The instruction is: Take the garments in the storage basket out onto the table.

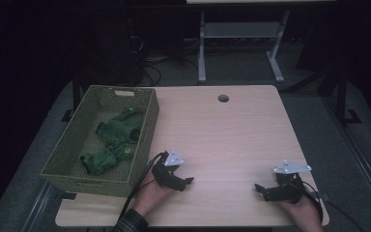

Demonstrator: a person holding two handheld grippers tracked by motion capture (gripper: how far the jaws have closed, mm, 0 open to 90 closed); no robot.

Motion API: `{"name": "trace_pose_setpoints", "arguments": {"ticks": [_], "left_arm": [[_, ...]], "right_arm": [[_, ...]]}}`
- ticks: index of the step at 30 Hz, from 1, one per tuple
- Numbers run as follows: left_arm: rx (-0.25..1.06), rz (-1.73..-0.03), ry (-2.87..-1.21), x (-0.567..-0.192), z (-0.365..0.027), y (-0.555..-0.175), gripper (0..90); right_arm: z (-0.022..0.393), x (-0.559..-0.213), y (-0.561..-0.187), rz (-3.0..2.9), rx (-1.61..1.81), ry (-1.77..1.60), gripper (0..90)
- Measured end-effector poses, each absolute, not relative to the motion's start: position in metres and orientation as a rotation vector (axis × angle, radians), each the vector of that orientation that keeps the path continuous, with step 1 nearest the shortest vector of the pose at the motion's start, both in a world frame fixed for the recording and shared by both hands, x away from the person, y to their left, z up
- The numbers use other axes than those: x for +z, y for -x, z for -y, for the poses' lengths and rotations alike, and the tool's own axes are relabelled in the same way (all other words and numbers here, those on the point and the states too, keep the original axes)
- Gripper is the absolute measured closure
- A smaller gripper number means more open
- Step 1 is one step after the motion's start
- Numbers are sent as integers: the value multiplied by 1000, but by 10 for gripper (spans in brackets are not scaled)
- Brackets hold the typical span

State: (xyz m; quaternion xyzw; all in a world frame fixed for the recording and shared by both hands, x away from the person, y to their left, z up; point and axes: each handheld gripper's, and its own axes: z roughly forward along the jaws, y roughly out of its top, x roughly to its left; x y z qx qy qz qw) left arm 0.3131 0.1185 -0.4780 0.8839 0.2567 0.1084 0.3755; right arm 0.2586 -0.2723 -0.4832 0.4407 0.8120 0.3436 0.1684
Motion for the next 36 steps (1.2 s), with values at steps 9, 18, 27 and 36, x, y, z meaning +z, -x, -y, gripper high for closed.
{"name": "trace_pose_setpoints", "arguments": {"ticks": [9,18,27,36], "left_arm": [[277,-654,-2261,-478,-118,-313,132],[269,-657,-2258,-473,-119,-313,135],[264,-654,-2231,-461,-124,-312,135],[259,-638,-2239,-454,-124,-311,136]], "right_arm": [[272,-483,-259,-2309,978,-1252,25],[272,-483,-261,-2317,980,-1243,25],[271,-483,-262,-2318,980,-1242,25],[271,-483,-262,-2318,980,-1242,25]]}}
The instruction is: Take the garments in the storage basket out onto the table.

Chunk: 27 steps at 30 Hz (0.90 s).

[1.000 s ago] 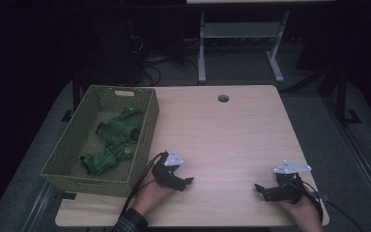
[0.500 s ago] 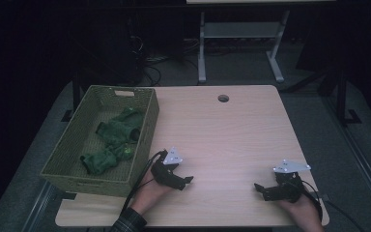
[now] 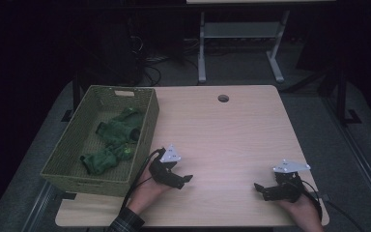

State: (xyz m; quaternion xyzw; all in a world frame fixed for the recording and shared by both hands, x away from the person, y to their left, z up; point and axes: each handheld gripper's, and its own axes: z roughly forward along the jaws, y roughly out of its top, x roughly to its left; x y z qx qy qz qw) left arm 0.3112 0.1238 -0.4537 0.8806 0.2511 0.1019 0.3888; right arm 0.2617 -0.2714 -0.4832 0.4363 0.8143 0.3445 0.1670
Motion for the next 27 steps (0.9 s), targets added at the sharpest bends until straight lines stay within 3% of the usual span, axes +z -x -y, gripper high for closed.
{"name": "trace_pose_setpoints", "arguments": {"ticks": [27], "left_arm": [[226,-618,-2233,-423,-124,-310,136]], "right_arm": [[271,-483,-262,-2318,981,-1241,25]]}}
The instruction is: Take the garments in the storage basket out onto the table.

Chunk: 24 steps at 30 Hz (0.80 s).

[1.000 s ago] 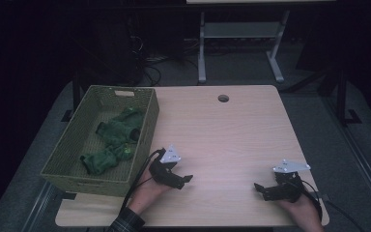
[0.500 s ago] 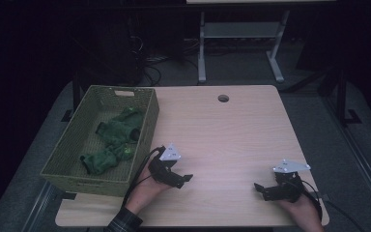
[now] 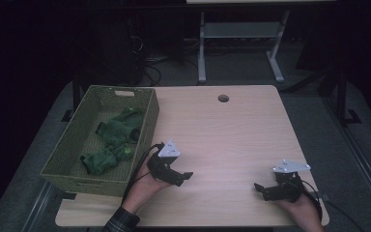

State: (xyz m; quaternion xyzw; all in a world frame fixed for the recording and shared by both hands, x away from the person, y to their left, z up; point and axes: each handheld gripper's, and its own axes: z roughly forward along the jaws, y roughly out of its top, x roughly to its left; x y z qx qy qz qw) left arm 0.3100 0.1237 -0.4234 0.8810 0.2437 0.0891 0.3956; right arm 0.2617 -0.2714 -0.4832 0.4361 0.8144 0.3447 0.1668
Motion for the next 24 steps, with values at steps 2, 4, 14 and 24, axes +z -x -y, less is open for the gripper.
{"name": "trace_pose_setpoints", "arguments": {"ticks": [2,4,14,24], "left_arm": [[226,-623,-2229,-421,-124,-310,136],[225,-617,-2233,-418,-124,-311,136],[217,-621,-2214,-402,-125,-312,136],[205,-614,-2210,-392,-125,-313,136]], "right_arm": [[272,-483,-262,-2318,980,-1240,25],[271,-483,-262,-2318,981,-1242,25],[271,-483,-262,-2318,981,-1241,25],[271,-483,-262,-2317,981,-1242,25]]}}
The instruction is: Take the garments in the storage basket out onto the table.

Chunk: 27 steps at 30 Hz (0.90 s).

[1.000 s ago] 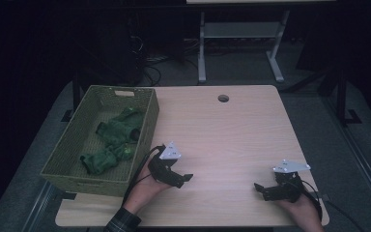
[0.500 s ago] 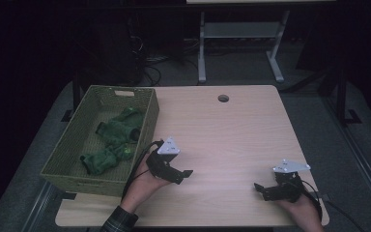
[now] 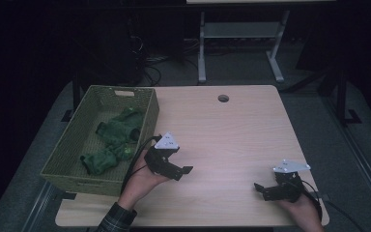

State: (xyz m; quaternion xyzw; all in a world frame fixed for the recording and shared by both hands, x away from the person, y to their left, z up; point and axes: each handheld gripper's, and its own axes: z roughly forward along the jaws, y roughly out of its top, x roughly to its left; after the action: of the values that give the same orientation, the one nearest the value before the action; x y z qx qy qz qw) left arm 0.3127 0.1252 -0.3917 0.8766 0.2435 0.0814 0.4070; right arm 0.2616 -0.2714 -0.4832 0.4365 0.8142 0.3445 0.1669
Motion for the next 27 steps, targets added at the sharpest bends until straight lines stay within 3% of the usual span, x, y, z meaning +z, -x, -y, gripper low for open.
{"name": "trace_pose_setpoints", "arguments": {"ticks": [27], "left_arm": [[230,-594,-2204,-353,-141,-327,136]], "right_arm": [[271,-483,-262,-2317,980,-1240,25]]}}
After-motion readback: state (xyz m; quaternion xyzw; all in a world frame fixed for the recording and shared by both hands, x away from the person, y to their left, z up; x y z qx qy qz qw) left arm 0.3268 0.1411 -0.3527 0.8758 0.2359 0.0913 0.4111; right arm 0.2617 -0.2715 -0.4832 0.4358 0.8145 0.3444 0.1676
